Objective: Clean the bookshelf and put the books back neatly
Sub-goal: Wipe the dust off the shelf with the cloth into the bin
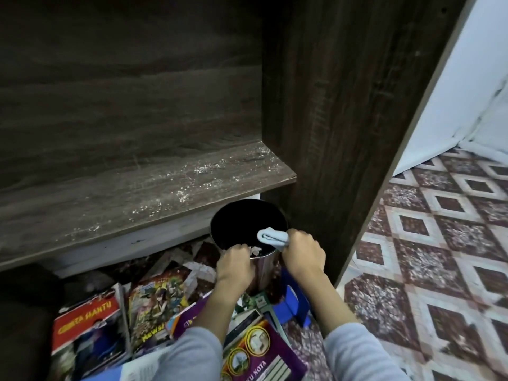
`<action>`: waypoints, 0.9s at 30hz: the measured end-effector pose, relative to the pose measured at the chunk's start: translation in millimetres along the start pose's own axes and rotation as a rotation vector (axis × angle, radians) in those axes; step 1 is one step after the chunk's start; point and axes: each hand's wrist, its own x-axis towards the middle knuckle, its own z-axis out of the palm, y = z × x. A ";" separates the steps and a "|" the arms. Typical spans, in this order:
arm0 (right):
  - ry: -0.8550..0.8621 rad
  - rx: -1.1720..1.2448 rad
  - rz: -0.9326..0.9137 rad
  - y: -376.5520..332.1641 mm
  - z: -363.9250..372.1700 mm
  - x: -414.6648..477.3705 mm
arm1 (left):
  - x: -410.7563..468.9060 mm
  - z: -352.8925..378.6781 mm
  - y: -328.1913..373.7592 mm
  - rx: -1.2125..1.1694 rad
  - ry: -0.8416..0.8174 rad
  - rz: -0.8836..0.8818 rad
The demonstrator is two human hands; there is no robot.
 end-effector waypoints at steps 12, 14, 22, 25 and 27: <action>0.037 0.009 0.066 -21.8 11.2 16.7 | 50.7 64.9 1.4 0.288 -0.103 0.133; 0.058 0.010 0.065 -18.8 11.2 17.4 | 52.1 67.3 -1.0 0.296 -0.058 0.146; 0.102 0.042 0.102 -5.6 4.0 18.1 | 56.6 54.2 -0.8 0.291 0.035 0.157; 0.112 0.077 0.112 -7.1 0.4 17.2 | 55.2 38.0 3.7 0.295 0.093 0.195; 0.119 0.100 0.115 -10.7 -1.2 16.4 | 50.9 26.8 6.9 0.310 0.113 0.204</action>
